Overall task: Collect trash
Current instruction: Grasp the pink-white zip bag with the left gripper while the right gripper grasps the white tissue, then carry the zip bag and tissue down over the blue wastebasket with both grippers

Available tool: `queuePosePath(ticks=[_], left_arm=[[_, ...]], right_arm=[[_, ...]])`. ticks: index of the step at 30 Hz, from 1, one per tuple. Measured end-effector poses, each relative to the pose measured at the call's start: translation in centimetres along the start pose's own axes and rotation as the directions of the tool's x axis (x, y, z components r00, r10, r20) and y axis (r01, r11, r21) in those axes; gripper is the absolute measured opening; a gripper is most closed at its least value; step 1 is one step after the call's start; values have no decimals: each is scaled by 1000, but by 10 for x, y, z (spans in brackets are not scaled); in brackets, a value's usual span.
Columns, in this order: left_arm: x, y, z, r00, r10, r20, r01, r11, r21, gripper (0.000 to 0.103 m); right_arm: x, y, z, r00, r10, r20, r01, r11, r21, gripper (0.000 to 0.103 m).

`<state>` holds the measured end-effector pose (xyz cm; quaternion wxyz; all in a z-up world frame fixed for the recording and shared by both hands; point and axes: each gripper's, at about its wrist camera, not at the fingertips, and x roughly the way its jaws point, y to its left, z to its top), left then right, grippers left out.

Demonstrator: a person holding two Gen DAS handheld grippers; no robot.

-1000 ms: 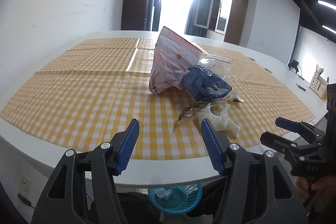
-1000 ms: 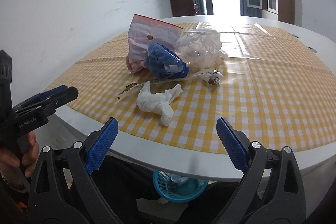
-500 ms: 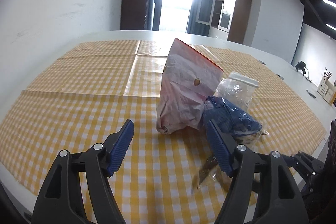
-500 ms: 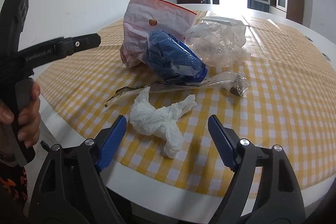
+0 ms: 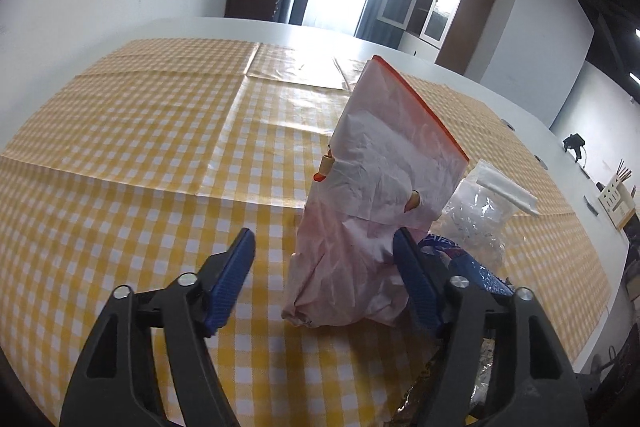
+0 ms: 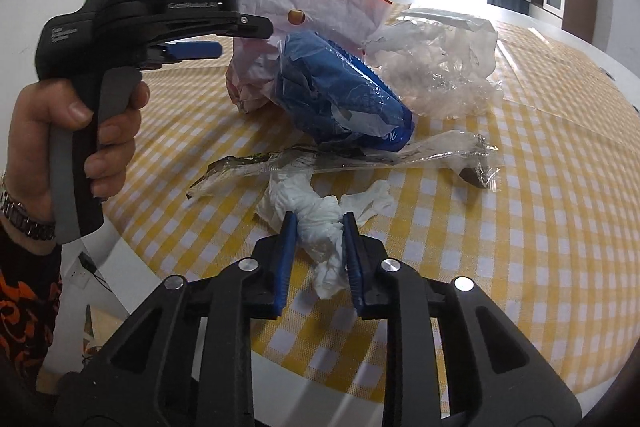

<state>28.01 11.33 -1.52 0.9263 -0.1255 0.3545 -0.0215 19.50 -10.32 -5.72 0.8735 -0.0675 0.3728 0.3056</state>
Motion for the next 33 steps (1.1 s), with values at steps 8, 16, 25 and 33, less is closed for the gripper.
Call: queuePosePath(ticks=[8,16,25,33], left_arm=[[-24,16,-1,997,12,80,-6,997,-75,11],[-76,28,-7,979,73,191,-52,992,-115,11],[-118,30,-24,962,106,252,-71,987,-146,10],[-162,8,-54,950,76,303,-43,993,-114,10]], right_arm=[[-16,-4,-2,998,-15,55,16,1000,-1,16],[-36,-3,-9,995,-13,103,12,1000,14,15],[-64,0,-15,990,-34,137,34,999,3,15],[-86,5,-16,987,-49,151,51,999,-10,15]])
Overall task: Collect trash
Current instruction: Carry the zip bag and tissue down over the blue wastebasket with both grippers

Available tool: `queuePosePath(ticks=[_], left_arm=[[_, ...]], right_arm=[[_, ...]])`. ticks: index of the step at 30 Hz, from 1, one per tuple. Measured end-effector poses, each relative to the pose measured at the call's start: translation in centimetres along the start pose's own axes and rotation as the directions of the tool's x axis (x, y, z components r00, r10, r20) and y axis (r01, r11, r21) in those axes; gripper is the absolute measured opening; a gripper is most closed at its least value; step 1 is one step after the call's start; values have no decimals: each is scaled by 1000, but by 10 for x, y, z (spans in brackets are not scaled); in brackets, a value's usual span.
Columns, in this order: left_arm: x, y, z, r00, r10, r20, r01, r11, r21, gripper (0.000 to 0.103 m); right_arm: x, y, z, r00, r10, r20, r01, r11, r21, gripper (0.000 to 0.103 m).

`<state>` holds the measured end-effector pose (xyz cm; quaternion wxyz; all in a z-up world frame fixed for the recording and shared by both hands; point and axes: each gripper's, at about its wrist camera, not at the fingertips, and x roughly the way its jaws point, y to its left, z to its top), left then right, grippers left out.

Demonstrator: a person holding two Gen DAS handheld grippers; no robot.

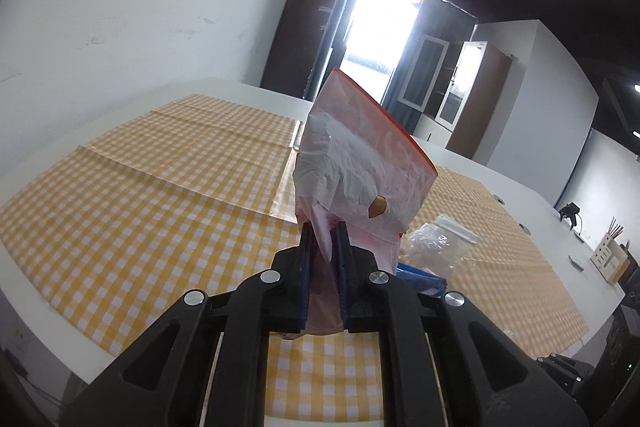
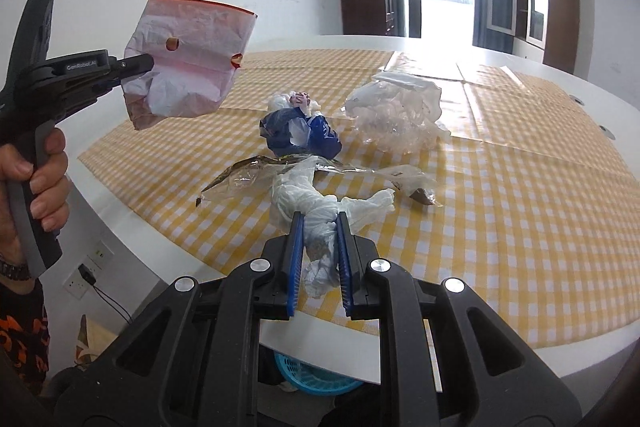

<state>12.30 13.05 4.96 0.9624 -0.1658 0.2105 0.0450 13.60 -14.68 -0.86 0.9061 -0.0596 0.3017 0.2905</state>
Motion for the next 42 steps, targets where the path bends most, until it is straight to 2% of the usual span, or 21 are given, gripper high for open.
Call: queuePosePath(ticks=[7,13,22,33,42], left_arm=[[-44,-12,-16,999,-31,30,30,999,32,10],[-76,-19,-30,997,-65,44,63,997,50,10],[-101,-22,-50,995,-93,40,90,994,68,10],[-108,-17,-83,995,-93,-21,95,992,83,10],[-122,9,-120,995,-48,-84,53,997,64,10]], right_arm=[[-17,5,-15,1000,-2,-29,2,1000,1,15],[-22,13,-51,995,-12,-99,11,1000,-9,15],[-36,19,-98,989,-12,-147,12,1000,3,15],[-23,10,-129,980,5,-201,5,999,48,15],[-21,3,-152,973,1,-230,14,998,66,15]])
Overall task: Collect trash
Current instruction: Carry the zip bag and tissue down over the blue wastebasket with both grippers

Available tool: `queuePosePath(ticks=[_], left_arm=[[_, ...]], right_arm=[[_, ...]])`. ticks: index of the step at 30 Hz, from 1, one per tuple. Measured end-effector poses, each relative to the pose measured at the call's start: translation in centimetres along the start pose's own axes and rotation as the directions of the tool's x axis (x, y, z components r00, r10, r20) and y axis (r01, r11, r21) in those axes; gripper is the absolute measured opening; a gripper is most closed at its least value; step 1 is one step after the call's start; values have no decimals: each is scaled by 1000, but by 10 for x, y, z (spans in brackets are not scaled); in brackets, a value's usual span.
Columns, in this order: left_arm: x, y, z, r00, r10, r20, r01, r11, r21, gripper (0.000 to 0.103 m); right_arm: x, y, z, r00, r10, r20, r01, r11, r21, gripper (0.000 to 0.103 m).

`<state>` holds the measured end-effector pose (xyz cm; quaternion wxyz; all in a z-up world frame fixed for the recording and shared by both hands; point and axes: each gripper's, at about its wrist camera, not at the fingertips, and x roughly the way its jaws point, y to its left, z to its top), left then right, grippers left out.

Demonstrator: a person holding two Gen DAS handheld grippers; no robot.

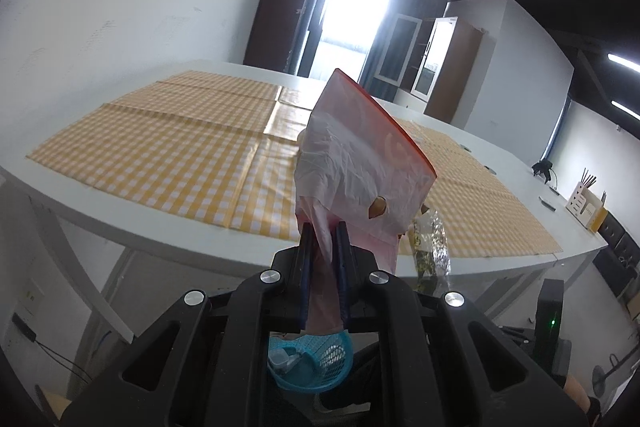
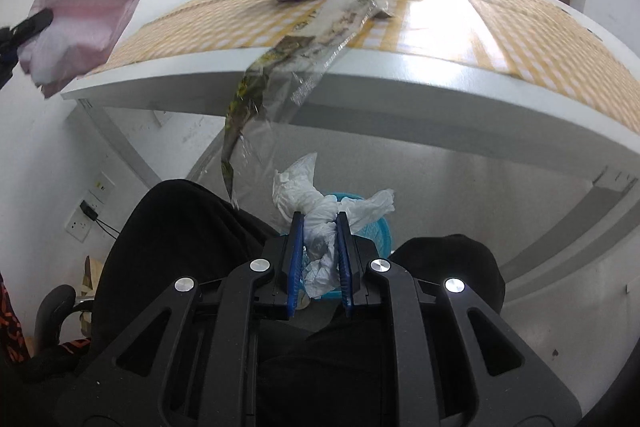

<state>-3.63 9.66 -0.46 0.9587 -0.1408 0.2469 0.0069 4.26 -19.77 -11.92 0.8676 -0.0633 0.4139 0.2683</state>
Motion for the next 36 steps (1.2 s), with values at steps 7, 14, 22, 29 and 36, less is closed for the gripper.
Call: queuePosePath(ticks=[7,14,22,29,36], left_arm=[[-1,8,-50,993,56,-99,-53,998,32,10],[21,18,-98,972,53,-229,-49,999,20,10],[59,28,-121,944,48,-328,-54,999,-8,10],[100,32,-137,915,65,-397,-71,997,-1,10],[152,36,-154,871,81,-484,-88,996,9,10]], right_arm=[[4,-2,-21,999,-8,-31,8,1000,6,15],[16,5,-41,997,-5,-76,4,1000,-14,15],[53,10,-53,988,0,-152,-3,1000,-19,15],[89,2,-55,977,3,-212,-2,1000,7,15],[127,-7,-51,962,10,-271,-2,1000,29,15]])
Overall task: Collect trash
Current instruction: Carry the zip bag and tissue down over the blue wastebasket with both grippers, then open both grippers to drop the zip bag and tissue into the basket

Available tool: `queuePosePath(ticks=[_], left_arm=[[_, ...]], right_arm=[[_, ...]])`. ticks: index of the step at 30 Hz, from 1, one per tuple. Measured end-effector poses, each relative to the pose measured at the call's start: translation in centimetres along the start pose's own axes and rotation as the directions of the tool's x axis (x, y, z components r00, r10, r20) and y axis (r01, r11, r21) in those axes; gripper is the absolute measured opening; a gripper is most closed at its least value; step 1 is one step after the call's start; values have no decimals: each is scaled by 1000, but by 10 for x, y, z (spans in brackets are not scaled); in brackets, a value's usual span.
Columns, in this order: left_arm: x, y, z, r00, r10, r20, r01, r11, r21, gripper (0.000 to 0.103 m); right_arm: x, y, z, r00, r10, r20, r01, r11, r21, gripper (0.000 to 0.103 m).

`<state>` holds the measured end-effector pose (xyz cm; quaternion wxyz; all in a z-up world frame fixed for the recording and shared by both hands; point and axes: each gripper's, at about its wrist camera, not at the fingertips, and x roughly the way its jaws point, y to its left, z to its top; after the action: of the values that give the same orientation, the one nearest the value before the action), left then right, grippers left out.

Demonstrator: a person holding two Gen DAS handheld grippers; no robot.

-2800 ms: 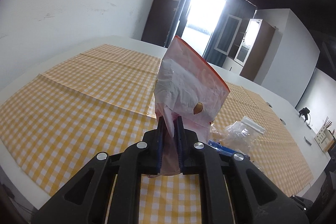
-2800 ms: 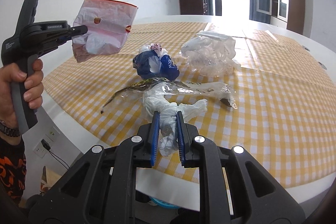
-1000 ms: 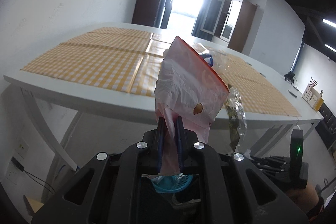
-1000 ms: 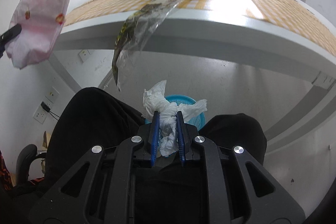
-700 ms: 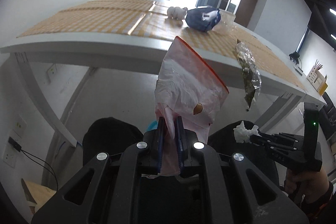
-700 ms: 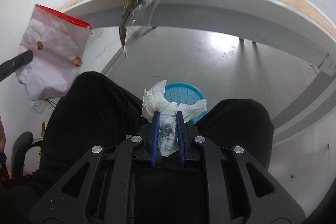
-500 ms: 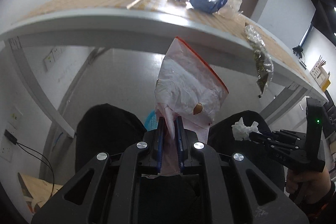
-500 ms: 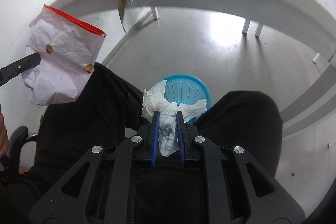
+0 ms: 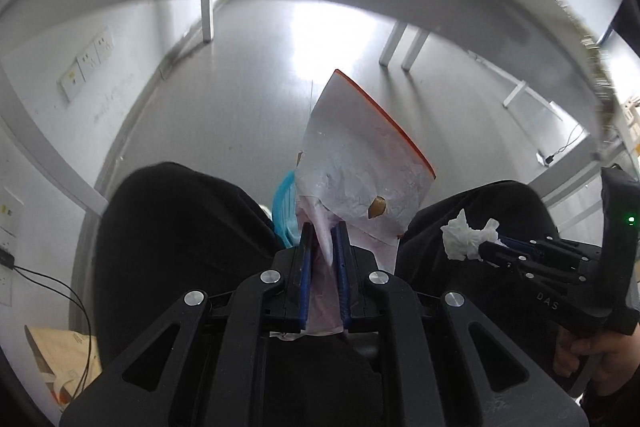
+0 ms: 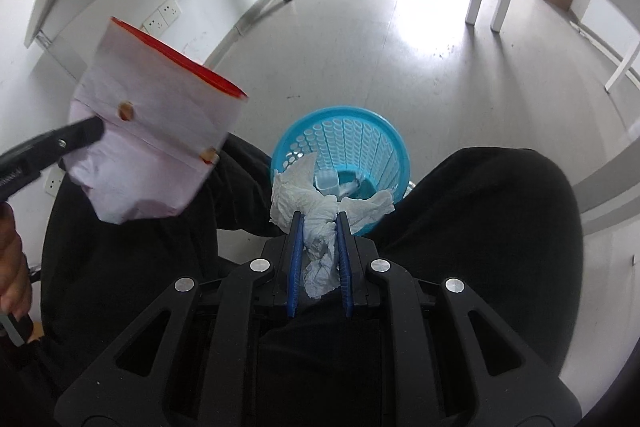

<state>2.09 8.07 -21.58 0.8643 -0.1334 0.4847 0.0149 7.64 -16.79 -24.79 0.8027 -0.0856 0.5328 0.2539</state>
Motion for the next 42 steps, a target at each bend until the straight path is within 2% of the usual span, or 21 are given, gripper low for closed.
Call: queuePosePath(ticks=[8,15,19,26,32,36,39,42], left_arm=[[57,1,12,996,18,-91,-24,998,-63,10],[91,0,20,991,47,-122,-55,997,-59,10],[112,10,31,984,50,-172,-64,995,-80,10],[150,22,41,964,30,-265,-68,989,-133,10],[178,19,49,954,53,-295,-91,989,-117,10],[205,8,56,942,77,-327,-115,988,-99,10],[226,5,58,929,102,-355,-138,988,-76,10],[247,4,61,907,115,-404,-159,984,-78,10]], right_arm=[[35,-7,15,998,-10,-61,11,1000,15,15],[71,-18,32,993,-24,-119,30,998,47,15],[93,-26,38,982,15,-186,3,995,97,15],[122,-33,49,975,1,-220,26,993,118,15],[150,-37,62,968,19,-252,14,992,128,15],[170,-43,72,961,-4,-278,39,992,124,16],[193,-46,76,946,-39,-320,81,990,118,16],[210,-50,80,936,-32,-351,85,987,139,16]])
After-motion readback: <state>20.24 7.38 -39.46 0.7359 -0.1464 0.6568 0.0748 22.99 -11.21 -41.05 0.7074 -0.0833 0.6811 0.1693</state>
